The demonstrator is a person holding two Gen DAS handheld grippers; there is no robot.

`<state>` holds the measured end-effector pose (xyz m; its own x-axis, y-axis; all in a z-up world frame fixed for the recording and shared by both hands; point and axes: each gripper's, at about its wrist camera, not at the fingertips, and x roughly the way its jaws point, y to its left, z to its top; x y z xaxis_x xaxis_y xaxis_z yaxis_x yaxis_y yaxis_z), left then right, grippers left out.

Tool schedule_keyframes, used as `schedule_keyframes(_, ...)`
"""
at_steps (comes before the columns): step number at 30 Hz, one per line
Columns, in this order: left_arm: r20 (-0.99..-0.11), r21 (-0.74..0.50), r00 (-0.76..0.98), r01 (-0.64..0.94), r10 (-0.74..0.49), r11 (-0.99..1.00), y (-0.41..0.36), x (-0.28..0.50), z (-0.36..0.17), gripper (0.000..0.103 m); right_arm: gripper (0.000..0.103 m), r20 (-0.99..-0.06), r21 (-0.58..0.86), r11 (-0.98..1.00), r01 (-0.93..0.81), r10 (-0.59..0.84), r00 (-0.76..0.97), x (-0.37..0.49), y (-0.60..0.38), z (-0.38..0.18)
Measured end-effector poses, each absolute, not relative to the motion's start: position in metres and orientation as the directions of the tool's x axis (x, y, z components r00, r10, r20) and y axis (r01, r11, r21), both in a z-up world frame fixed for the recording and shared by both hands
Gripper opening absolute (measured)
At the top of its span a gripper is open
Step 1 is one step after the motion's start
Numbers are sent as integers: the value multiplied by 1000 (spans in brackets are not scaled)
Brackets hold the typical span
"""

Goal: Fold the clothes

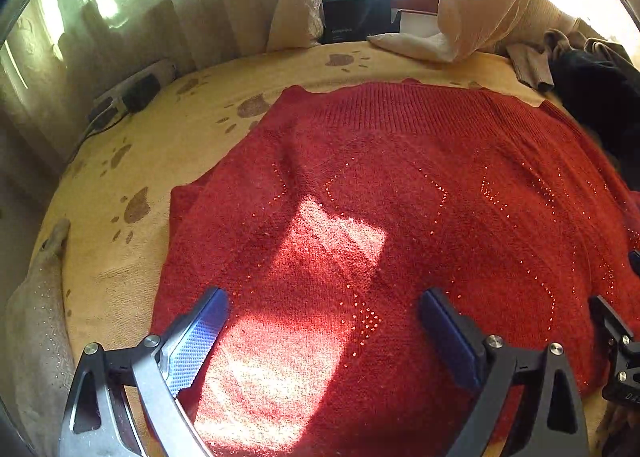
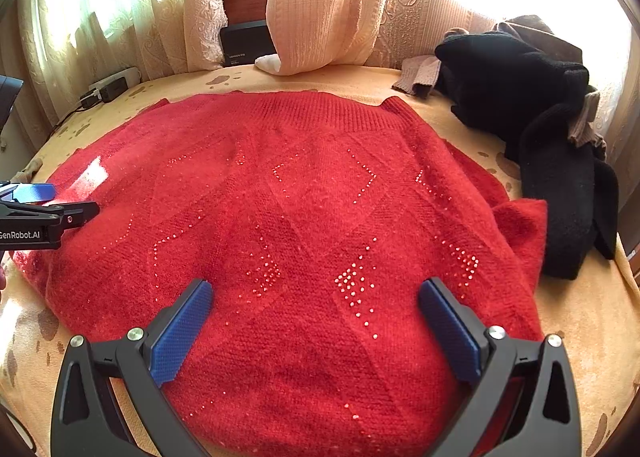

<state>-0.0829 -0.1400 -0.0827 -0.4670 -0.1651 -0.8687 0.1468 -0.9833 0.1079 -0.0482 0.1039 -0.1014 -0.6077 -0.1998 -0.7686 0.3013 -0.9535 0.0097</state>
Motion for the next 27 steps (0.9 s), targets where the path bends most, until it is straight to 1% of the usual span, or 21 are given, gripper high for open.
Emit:
schedule_keyframes(5,-866,104,-468,172,-174,-980,-140,-82,-85,99,103,-769,10,-954,301,-200,-607,-48,103,-101)
schedule_keyframes(9,-865,101,-468,189,-180,-977,-141,-82,-86,102,103,-769,12,-953,301,-201,-606,-47,102,-100)
schedule_keyframes(14,-869,54,-472,213,-151,-976,-146,-82,-90,102,103,-770,11,-953,302,-201,-606,-47,102,-100)
schedule_keyframes(19,-868,32,-480,206,-129,-978,-148,-81,-92,102,103,-770,11,-953,302,-201,-606,-47,102,-100)
schedule_keyframes(27,-861,36,-491,203,-133,-978,-148,-80,-91,102,103,-770,12,-953,304,-203,-605,-48,102,-100)
